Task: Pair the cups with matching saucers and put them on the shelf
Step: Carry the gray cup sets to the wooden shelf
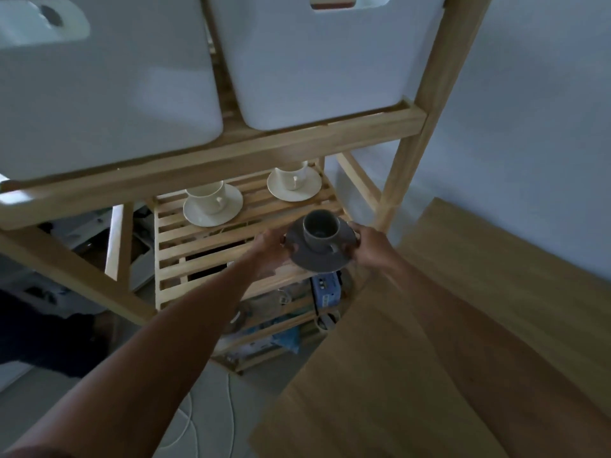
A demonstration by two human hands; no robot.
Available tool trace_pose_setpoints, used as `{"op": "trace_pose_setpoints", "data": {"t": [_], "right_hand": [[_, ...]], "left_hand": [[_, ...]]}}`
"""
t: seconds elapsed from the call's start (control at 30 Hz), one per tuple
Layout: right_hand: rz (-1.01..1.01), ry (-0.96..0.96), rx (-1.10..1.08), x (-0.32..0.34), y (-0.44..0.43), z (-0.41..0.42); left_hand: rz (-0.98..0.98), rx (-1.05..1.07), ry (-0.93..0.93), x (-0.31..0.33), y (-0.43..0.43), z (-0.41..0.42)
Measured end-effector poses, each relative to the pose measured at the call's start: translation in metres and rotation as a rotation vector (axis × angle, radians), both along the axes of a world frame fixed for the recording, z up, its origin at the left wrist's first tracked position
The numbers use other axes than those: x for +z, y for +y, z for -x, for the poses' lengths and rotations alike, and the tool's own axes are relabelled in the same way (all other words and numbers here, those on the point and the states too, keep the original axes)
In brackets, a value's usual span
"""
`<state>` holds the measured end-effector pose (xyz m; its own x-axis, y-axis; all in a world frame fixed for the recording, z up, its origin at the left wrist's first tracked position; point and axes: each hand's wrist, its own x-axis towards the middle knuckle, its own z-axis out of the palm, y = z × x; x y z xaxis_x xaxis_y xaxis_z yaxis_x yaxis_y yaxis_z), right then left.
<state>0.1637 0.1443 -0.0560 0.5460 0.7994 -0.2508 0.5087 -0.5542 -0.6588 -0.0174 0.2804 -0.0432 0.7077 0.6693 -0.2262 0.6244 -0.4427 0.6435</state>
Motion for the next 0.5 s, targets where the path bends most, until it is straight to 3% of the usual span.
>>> {"op": "trace_pose_setpoints", "data": {"t": [0.2, 0.5], "right_hand": [[0.112, -0.156, 0.010, -0.025, 0.048, -0.020], [0.058, -0.139, -0.025, -0.049, 0.075, -0.036]], "left_hand": [[-0.051, -0.044, 0.037, -0.018, 0.037, -0.019], [-0.082, -0.043, 0.039, -0.036, 0.059, -0.035]]}}
